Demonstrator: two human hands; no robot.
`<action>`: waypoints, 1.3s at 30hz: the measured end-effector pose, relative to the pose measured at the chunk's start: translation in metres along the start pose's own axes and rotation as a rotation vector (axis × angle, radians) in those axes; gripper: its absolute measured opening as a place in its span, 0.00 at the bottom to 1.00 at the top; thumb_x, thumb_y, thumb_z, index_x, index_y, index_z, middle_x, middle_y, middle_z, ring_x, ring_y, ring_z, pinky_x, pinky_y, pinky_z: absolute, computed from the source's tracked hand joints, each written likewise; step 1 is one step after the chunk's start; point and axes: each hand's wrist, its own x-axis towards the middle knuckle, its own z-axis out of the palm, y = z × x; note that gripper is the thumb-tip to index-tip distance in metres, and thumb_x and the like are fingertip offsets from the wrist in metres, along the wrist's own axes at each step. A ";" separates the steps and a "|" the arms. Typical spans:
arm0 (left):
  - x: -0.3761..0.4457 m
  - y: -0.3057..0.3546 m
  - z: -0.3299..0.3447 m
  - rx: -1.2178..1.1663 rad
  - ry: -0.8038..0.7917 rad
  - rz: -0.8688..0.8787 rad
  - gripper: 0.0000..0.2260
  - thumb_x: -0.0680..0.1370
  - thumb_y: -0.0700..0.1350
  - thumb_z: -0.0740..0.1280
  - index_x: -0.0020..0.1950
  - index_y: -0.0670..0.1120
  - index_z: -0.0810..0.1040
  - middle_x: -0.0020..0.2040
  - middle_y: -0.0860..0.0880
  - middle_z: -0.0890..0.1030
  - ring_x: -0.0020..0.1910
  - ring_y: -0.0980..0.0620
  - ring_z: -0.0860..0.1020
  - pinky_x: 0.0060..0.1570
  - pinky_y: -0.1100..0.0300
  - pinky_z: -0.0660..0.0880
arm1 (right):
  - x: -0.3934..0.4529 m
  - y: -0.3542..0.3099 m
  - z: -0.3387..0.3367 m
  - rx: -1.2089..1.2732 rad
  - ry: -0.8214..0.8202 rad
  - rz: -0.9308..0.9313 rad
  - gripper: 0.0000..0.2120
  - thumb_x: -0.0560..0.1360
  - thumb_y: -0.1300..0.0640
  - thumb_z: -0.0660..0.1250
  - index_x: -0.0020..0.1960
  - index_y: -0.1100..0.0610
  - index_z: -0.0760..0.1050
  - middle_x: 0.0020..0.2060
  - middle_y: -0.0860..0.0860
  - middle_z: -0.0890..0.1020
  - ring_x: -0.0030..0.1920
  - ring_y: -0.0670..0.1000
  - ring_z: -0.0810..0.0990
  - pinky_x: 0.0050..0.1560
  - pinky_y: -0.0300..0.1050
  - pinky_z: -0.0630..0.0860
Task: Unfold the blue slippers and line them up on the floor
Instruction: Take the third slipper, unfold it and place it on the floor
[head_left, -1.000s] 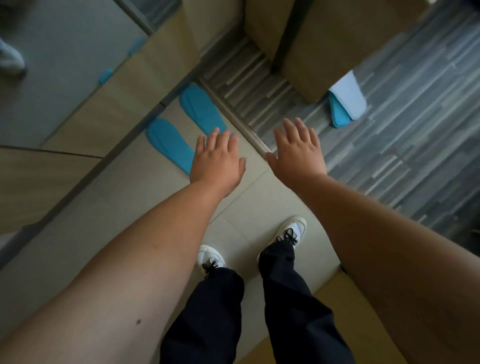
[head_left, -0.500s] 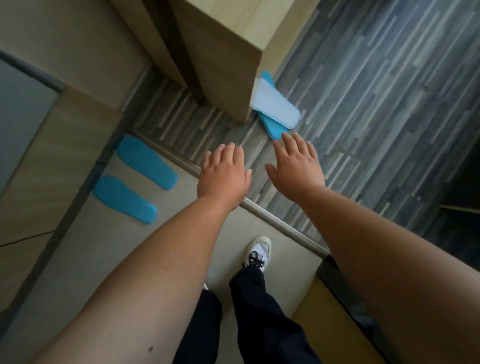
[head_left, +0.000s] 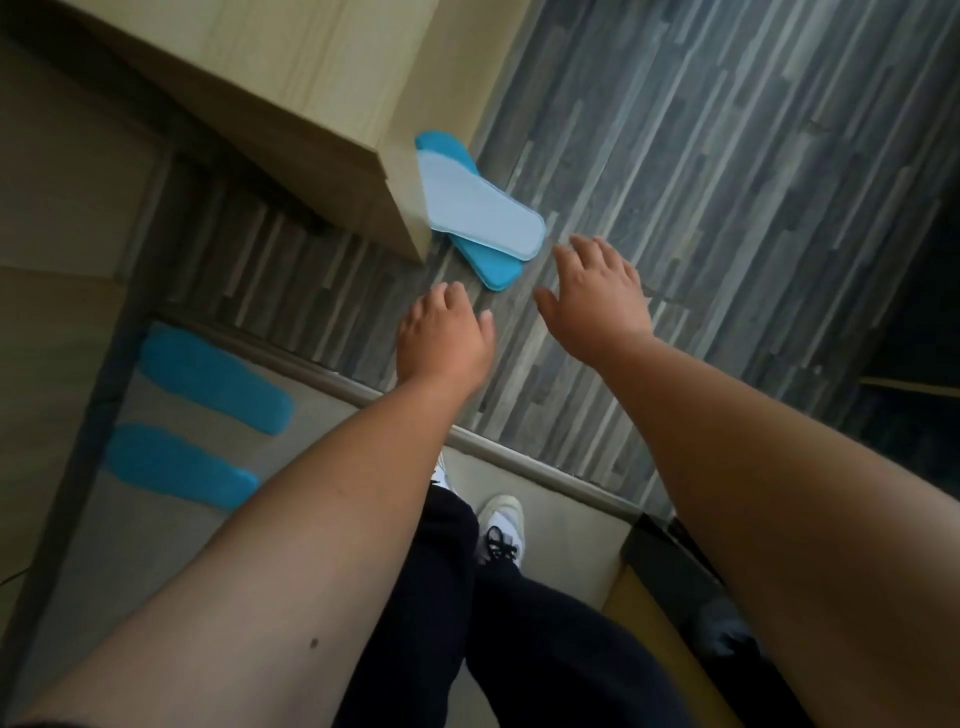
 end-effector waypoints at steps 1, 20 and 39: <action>0.008 -0.001 0.004 -0.005 -0.007 -0.007 0.24 0.79 0.55 0.54 0.70 0.43 0.65 0.70 0.42 0.69 0.67 0.41 0.69 0.62 0.47 0.68 | 0.007 0.001 0.004 0.016 -0.004 0.013 0.27 0.78 0.43 0.58 0.73 0.56 0.63 0.72 0.57 0.67 0.73 0.58 0.62 0.71 0.57 0.58; 0.235 0.001 0.131 -0.701 0.049 -0.721 0.14 0.77 0.51 0.65 0.54 0.42 0.80 0.54 0.42 0.82 0.54 0.43 0.79 0.52 0.56 0.73 | 0.253 0.038 0.136 0.256 -0.229 -0.059 0.21 0.79 0.50 0.59 0.69 0.56 0.67 0.64 0.57 0.74 0.61 0.60 0.75 0.55 0.53 0.73; 0.162 0.043 0.078 -0.729 0.157 -0.641 0.06 0.78 0.45 0.62 0.42 0.47 0.74 0.46 0.42 0.82 0.46 0.42 0.78 0.47 0.52 0.74 | 0.177 0.064 0.075 0.502 -0.290 0.144 0.07 0.75 0.57 0.63 0.39 0.57 0.72 0.35 0.53 0.74 0.41 0.56 0.73 0.34 0.43 0.63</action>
